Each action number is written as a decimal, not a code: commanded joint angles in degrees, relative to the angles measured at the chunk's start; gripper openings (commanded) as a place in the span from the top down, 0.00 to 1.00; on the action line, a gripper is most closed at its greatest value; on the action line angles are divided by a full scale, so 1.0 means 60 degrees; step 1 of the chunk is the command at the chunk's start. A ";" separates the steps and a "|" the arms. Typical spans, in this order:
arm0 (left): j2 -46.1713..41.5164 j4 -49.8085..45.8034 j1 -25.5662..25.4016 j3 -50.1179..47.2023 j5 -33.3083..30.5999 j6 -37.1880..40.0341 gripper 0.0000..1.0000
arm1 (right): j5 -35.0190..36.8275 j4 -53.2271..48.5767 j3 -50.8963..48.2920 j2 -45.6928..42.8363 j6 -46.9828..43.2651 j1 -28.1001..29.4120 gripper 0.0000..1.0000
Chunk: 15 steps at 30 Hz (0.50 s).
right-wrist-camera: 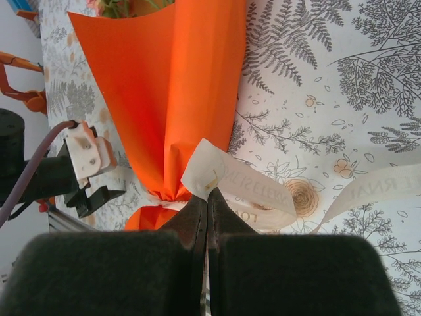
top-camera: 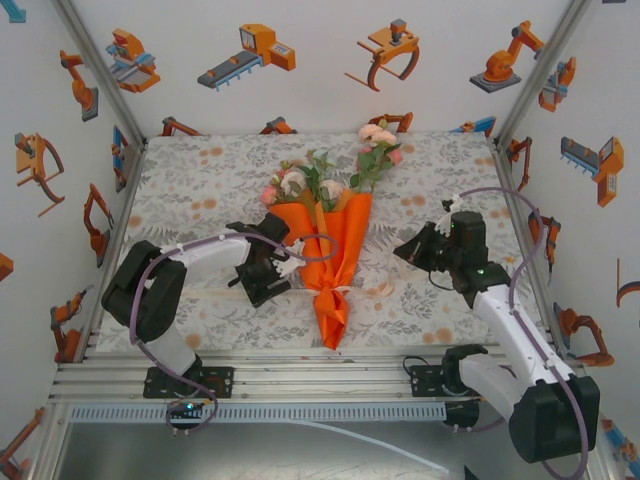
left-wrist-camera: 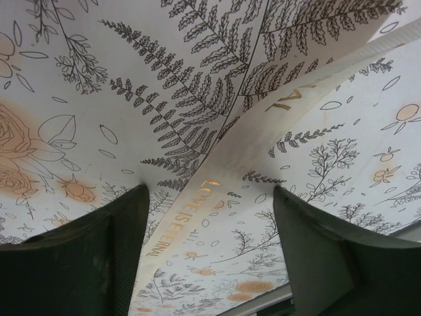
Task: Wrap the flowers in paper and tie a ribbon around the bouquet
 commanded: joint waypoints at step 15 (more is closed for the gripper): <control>-0.2091 0.2104 0.0042 -0.0396 0.0766 -0.1251 1.00 | 0.0128 -0.0867 0.0264 -0.1061 -0.0517 0.0077 1.00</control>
